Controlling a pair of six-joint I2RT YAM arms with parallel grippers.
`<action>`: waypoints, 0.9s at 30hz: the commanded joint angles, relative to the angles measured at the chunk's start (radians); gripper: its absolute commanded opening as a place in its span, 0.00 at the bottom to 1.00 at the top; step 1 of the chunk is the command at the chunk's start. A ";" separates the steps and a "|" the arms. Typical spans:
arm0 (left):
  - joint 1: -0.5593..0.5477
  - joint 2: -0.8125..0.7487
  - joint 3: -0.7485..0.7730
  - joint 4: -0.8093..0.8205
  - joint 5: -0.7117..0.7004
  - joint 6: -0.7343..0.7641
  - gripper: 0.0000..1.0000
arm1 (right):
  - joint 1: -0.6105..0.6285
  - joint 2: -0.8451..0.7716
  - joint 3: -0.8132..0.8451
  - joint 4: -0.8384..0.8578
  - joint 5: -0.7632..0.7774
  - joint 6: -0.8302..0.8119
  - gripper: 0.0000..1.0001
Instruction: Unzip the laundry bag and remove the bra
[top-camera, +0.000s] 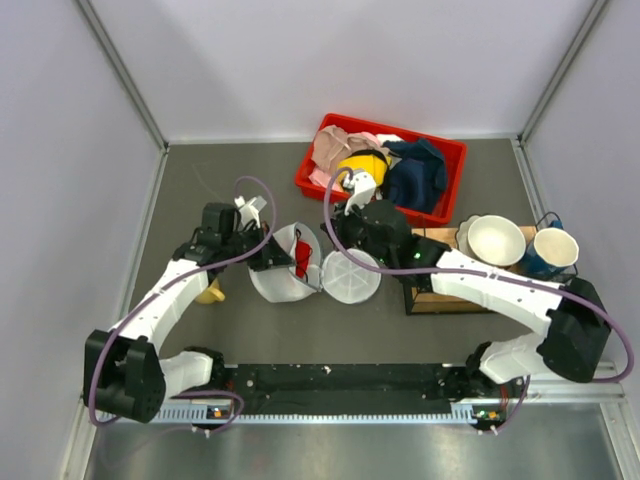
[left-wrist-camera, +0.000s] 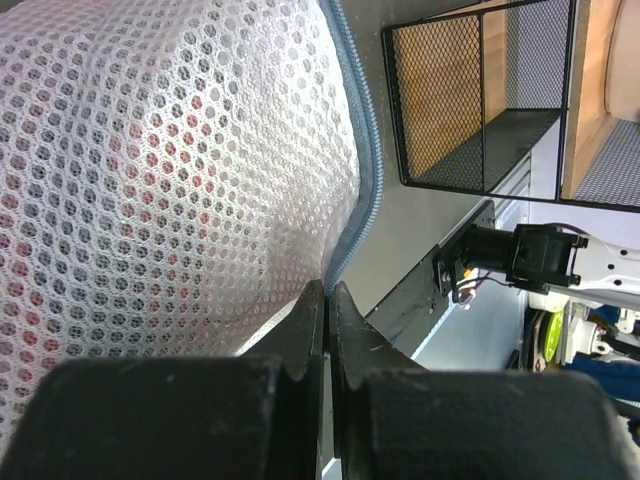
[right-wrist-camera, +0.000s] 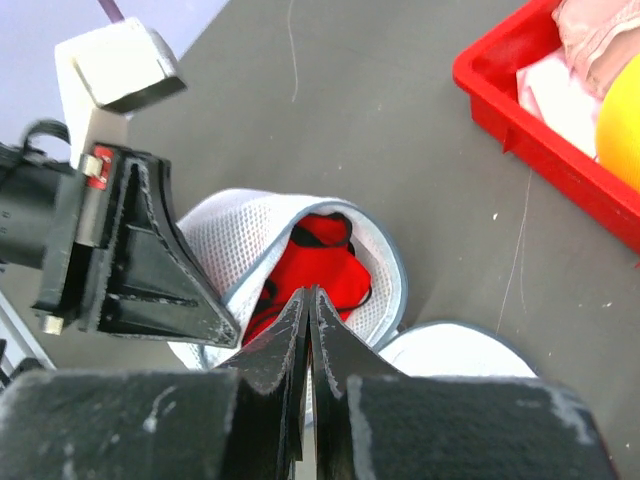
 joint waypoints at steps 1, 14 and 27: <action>0.003 -0.030 0.018 0.022 -0.019 0.000 0.00 | 0.003 0.104 0.043 -0.060 -0.059 -0.019 0.00; 0.004 -0.075 0.038 -0.103 -0.177 0.035 0.00 | -0.023 0.445 0.187 -0.026 -0.214 0.111 0.45; 0.004 -0.059 0.048 -0.104 -0.157 0.055 0.00 | -0.029 0.491 0.253 0.024 -0.222 0.137 0.48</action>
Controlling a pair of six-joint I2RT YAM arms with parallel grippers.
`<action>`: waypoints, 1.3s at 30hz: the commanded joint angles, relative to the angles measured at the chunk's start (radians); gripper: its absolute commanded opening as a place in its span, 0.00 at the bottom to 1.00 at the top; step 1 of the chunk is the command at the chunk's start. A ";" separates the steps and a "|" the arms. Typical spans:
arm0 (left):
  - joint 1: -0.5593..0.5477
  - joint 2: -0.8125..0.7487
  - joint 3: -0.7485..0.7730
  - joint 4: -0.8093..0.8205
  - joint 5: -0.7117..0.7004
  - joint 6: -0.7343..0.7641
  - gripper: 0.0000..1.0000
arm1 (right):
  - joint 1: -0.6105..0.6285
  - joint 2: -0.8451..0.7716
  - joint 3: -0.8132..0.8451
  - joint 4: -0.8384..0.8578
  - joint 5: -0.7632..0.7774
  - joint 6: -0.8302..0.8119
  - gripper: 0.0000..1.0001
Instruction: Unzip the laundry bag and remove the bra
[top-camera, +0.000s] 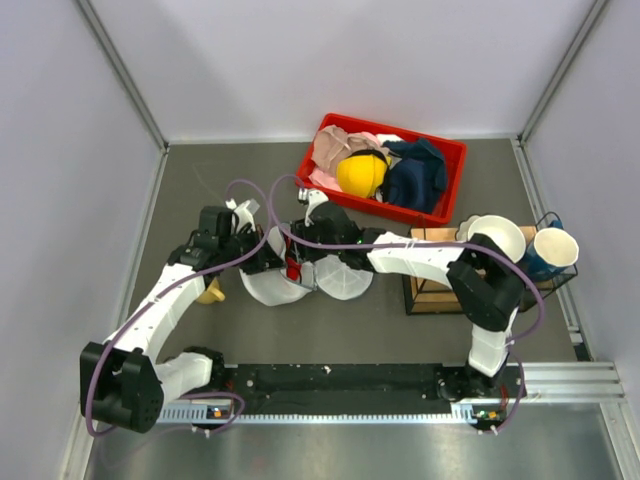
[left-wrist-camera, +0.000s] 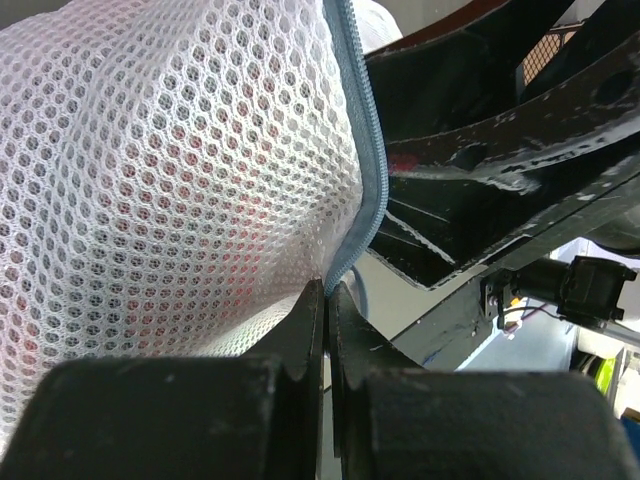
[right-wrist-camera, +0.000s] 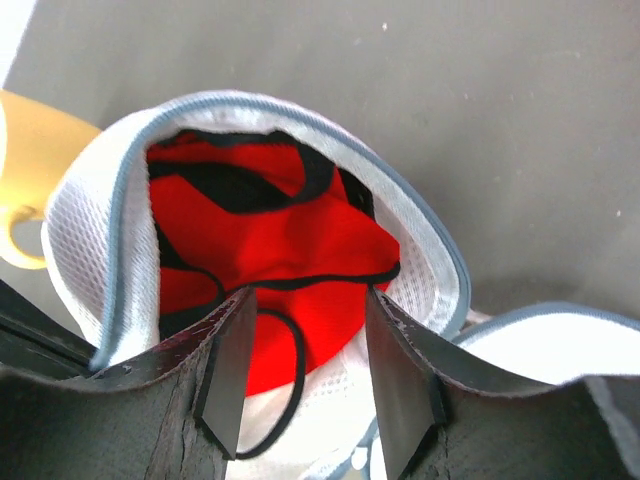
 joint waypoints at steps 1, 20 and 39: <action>0.004 -0.005 0.045 -0.003 0.005 0.028 0.00 | -0.013 0.021 0.063 0.060 -0.011 0.017 0.48; 0.004 -0.005 0.045 -0.001 0.010 0.026 0.00 | -0.014 0.205 0.164 0.020 0.026 -0.012 0.10; 0.010 0.092 0.073 0.094 0.028 -0.070 0.00 | -0.022 -0.439 -0.156 0.023 0.095 -0.057 0.00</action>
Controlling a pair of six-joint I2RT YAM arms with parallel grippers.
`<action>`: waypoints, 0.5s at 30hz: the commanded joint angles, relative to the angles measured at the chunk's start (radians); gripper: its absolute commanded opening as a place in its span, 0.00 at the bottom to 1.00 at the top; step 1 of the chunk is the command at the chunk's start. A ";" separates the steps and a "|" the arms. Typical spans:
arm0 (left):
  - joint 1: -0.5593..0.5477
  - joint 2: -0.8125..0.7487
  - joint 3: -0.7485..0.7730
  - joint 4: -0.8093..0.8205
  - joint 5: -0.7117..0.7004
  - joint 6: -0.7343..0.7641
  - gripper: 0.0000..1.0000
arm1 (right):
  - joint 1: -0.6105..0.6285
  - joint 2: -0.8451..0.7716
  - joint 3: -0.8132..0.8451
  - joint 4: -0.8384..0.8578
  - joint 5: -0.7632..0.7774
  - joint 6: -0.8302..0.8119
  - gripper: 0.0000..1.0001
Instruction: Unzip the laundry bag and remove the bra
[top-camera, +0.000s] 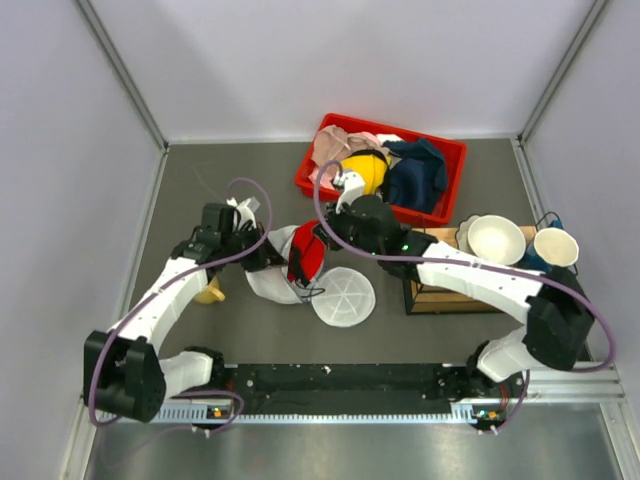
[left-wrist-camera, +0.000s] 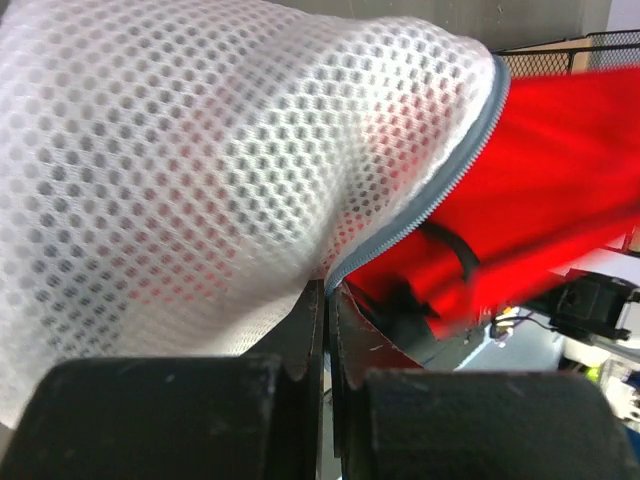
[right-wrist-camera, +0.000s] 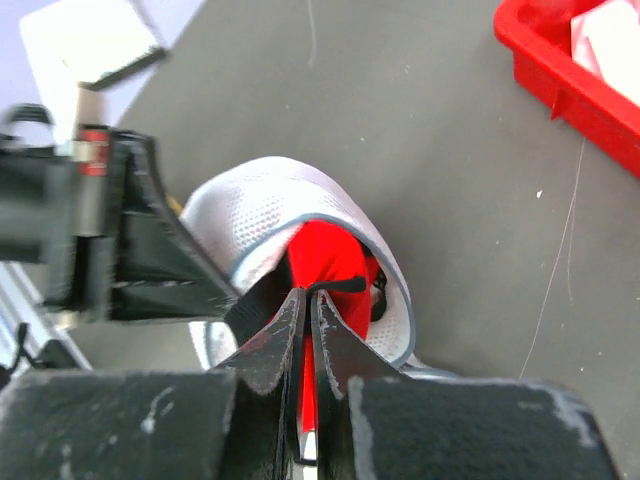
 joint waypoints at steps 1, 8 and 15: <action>0.002 0.070 0.068 0.089 0.036 -0.075 0.00 | -0.010 -0.119 -0.021 0.016 -0.016 0.014 0.00; 0.002 0.136 0.101 0.094 0.032 -0.080 0.00 | -0.011 -0.268 0.045 -0.065 0.080 -0.058 0.00; 0.002 0.133 0.130 0.071 0.033 -0.075 0.00 | -0.042 -0.274 0.250 -0.110 0.165 -0.203 0.00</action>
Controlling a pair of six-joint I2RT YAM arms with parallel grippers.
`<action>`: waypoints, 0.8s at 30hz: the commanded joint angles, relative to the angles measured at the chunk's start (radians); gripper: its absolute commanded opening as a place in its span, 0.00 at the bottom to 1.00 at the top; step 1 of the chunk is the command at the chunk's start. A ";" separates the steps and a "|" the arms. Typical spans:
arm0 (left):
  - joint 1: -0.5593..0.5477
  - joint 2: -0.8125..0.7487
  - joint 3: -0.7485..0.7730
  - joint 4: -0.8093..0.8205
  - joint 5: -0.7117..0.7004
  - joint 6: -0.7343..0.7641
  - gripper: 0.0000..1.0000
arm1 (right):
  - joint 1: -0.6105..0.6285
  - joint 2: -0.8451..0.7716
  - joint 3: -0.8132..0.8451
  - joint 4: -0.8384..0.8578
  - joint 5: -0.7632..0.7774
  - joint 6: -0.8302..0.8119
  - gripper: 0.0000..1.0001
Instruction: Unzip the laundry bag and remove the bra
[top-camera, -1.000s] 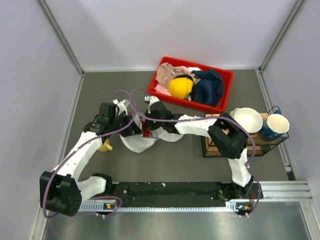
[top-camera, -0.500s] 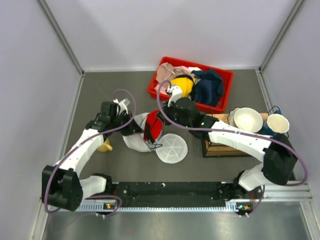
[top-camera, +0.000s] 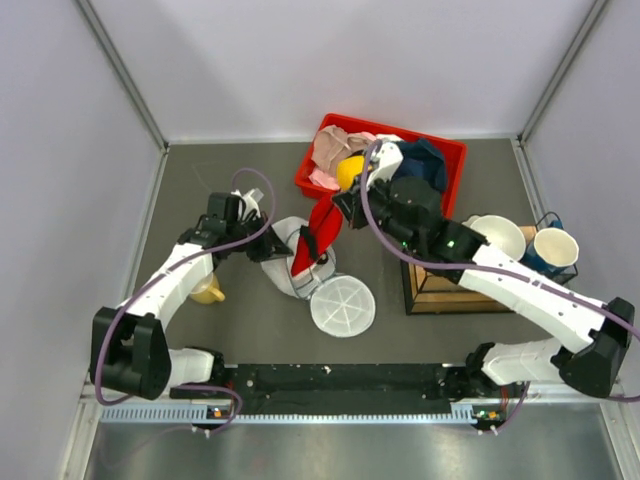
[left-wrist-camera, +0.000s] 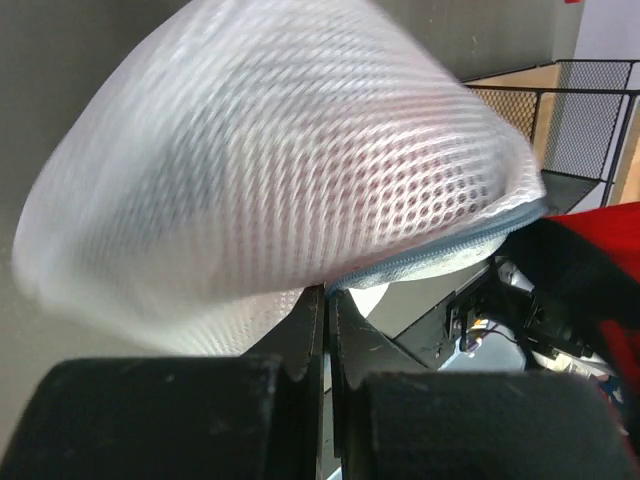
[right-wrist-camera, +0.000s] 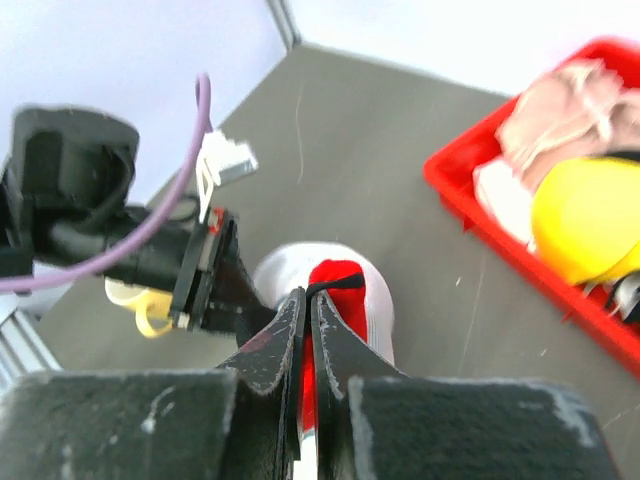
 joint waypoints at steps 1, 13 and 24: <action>0.004 -0.001 0.058 0.016 -0.012 0.001 0.00 | -0.049 -0.024 0.182 0.018 0.068 -0.120 0.00; 0.002 0.074 0.099 -0.024 -0.020 -0.058 0.00 | -0.118 0.093 0.516 -0.016 0.009 -0.202 0.00; 0.001 0.022 0.092 -0.053 0.000 -0.052 0.00 | -0.248 0.266 0.777 -0.076 -0.007 -0.220 0.00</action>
